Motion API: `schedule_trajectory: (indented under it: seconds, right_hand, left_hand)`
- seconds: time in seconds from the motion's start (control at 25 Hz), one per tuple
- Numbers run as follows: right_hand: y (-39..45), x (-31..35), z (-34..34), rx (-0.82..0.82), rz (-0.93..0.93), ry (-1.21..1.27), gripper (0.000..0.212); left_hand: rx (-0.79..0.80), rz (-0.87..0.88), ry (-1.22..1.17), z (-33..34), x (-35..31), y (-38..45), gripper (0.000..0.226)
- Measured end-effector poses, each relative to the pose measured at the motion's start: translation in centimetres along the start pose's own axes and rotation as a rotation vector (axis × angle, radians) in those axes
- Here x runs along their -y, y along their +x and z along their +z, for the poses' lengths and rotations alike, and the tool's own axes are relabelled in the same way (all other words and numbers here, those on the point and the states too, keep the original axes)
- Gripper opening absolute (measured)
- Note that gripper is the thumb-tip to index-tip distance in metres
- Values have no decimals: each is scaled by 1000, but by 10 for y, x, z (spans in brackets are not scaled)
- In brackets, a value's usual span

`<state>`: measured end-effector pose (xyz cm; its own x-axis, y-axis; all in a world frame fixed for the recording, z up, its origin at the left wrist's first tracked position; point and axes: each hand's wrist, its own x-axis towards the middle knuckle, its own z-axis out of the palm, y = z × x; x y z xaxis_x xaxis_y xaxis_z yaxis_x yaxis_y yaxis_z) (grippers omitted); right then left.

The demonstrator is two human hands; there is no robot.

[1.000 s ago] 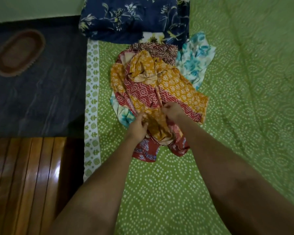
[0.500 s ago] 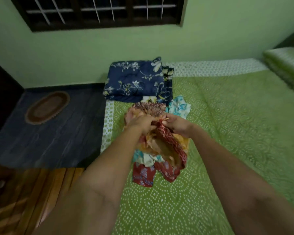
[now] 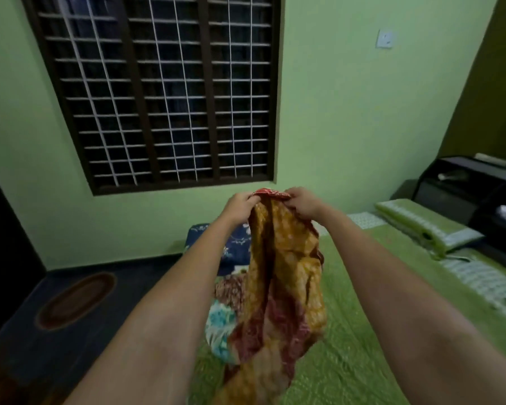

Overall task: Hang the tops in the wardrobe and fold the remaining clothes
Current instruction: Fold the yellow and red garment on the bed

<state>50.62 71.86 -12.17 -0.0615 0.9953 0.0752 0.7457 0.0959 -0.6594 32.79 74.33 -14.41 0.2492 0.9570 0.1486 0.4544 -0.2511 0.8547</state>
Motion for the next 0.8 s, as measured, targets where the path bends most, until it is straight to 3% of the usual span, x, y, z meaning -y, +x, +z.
schedule_trajectory:
  seconds: [0.08, 0.12, 0.24, 0.32, 0.36, 0.44, 0.52, 0.6, 0.72, 0.8]
  right_hand:
    - [-14, 15, -22, -218, -19, 72, 32]
    - [-24, 21, -33, -277, -36, 72, 38]
    - [-54, 20, -68, -456, 24, 71, 44]
    - [-68, -10, -95, -564, 168, -46, 37]
    - [-73, -28, -105, -494, 253, -173, 31]
    - [-81, -53, -107, -132, 347, -258, 37]
    - [-81, -53, -83, 228, 249, -93, 74]
    - [-75, -47, -45, 419, 83, 131, 96]
    - [-71, -49, -2, 592, 57, 269, 68]
    - [-65, -56, 1, 689, 144, 359, 68]
  left_hand:
    - [151, -18, -152, 1, -12, -20, 25]
    - [263, -53, -119, 6, -10, -32, 32]
    - [504, -124, 172, 13, 22, -62, 44]
    - [538, -127, 408, 7, 40, -67, 37]
    - [485, -104, 489, 1, 38, -63, 34]
    - [290, 7, 549, -6, 6, -52, 22]
    - [132, 189, 576, -3, -50, -37, 29]
    - [75, 381, 784, 11, -103, -22, 30]
    - [-157, 570, 1195, 16, -149, -11, 25]
    - [-339, 484, 1261, 7, -155, -7, 25]
